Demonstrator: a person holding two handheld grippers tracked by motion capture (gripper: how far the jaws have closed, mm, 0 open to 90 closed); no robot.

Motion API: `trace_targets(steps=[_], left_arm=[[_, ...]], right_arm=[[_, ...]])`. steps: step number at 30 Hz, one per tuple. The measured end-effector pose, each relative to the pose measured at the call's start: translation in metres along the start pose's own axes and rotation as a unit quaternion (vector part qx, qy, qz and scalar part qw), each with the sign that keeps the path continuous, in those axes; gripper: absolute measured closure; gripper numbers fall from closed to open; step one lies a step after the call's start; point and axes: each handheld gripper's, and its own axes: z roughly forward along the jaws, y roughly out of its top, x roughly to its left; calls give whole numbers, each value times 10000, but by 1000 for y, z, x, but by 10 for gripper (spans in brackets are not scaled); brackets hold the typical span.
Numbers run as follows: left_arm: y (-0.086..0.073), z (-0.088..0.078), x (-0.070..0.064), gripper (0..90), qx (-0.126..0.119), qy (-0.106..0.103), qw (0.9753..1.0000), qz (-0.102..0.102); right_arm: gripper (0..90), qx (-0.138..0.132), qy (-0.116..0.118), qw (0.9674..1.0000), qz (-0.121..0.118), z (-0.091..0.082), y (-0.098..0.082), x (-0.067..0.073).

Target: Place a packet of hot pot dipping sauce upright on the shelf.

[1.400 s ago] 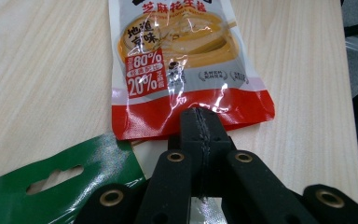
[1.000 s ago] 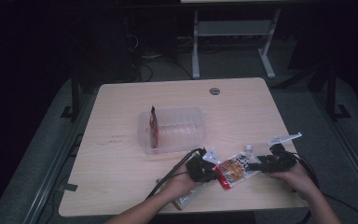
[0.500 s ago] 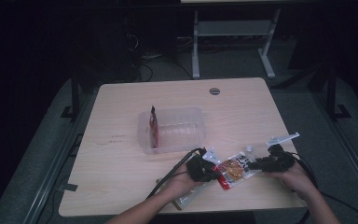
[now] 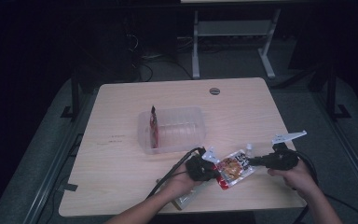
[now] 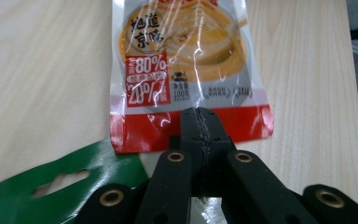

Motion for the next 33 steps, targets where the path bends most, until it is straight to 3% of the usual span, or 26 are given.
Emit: trace_targets(steps=[9, 19, 26, 33], left_arm=[[0, -20, 10, 897, -215, 91, 9996, -180], [-6, -54, 17, 877, -384, 67, 9987, -337], [-21, -80, 16, 844, -353, 65, 9984, -435], [-48, -110, 18, 764, -316, 122, 9970, -695]], right_arm=[[897, -559, 490, 9972, -73, -5, 11, 16], [898, -871, 755, 9931, -211, -6, 24, 31], [898, -1037, 874, 9903, -286, -8, 33, 43], [898, -1170, 905, 9884, -340, -9, 44, 49]])
